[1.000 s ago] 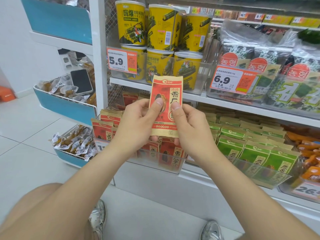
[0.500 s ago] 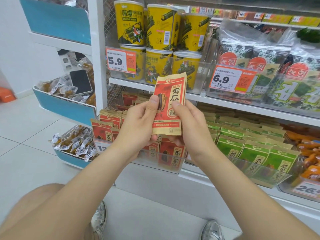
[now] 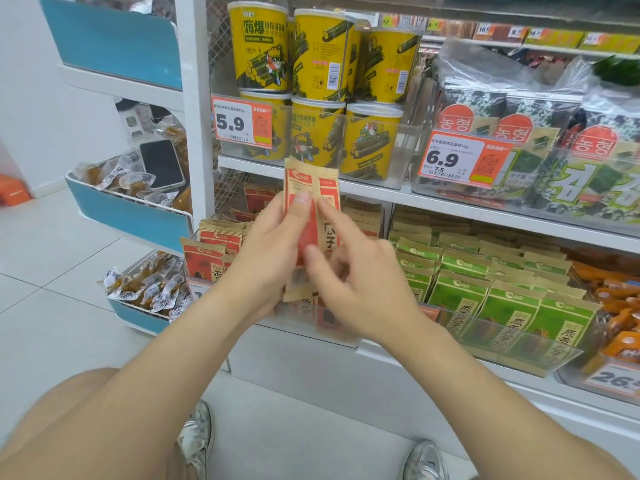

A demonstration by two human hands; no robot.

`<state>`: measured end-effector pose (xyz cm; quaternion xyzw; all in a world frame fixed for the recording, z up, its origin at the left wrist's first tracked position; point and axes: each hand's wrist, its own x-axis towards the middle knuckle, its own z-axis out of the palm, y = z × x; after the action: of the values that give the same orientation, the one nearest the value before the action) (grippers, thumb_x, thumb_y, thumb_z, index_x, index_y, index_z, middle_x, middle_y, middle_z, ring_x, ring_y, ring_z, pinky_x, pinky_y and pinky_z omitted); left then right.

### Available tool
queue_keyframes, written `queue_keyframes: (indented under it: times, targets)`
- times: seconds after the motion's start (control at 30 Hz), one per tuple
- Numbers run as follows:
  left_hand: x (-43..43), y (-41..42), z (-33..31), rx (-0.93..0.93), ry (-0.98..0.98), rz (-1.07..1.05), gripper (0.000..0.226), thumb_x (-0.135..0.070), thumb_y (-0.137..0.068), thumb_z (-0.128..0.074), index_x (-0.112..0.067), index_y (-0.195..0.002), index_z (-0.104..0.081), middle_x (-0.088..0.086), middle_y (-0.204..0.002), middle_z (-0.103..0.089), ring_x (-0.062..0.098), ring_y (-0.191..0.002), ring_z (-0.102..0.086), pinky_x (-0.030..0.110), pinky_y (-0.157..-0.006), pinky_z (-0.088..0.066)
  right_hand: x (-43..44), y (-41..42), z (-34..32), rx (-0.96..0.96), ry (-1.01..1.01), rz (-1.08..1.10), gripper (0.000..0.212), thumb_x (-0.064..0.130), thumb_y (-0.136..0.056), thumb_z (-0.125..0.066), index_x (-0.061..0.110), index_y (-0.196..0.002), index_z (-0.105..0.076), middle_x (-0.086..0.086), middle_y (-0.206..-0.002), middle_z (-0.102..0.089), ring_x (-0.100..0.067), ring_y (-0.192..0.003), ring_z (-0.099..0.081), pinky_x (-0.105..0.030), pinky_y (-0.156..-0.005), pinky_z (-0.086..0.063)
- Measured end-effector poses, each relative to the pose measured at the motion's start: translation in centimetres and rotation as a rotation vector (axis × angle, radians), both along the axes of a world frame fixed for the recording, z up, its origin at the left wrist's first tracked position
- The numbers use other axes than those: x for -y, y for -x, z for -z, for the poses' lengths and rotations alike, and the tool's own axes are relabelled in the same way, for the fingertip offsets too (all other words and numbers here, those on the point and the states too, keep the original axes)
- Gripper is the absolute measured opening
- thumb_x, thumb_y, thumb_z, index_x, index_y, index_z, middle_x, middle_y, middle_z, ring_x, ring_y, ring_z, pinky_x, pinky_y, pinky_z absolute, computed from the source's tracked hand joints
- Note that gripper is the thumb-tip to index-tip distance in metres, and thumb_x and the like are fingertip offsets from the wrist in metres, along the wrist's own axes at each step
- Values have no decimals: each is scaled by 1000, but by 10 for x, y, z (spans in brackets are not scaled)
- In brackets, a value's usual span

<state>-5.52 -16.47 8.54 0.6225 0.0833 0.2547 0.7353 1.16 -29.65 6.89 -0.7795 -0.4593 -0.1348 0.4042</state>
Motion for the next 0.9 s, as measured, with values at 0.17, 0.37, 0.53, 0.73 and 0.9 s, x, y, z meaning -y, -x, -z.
queue_keyframes:
  times: [0.17,0.37,0.53,0.73,0.9]
  targets:
    - [-5,5,-8,-113,117,-12,33,-31,-114,-49,-14,-122,-76,12,-106,-82,29,-97,-81,49,-87,-66,-1,-12,-9,-289,-328,157,37,32,-102,-70,31,-137,-60,5,-77,-70,-13,-73,-70,-38,-76,-58]
    - [-6,0,1,-56,-211,-214,33,-18,-108,-63,-27,-139,-53,-3,-117,-75,12,-95,-79,44,-83,-67,-5,-14,-11,-590,-361,31,9,17,-102,-72,24,-100,-78,3,-85,-80,-17,-80,-77,-42,-74,-64]
    - [-6,3,6,-7,-550,-296,47,-46,-93,-81,-33,-132,-56,-13,-117,-67,6,-99,-72,26,-85,-60,-3,-13,-5,-409,-377,94,19,19,-98,-74,19,-80,-68,7,-71,-71,-10,-63,-61,-32,-62,-52]
    - [-10,5,6,-32,-647,-311,47,-51,-93,-79,-33,-132,-61,-16,-115,-70,5,-98,-73,32,-87,-63,3,-6,-5,-244,-245,19,18,24,-110,-57,16,-97,-66,7,-80,-71,-12,-71,-64,-34,-63,-52]
    - [-10,6,7,-17,-701,-311,35,-46,-96,-78,-27,-122,-63,-15,-111,-71,3,-92,-75,30,-83,-63,2,-9,-4,-123,-290,88,35,29,-109,-56,13,-78,-58,1,-60,-54,-15,-57,-47,-38,-55,-39]
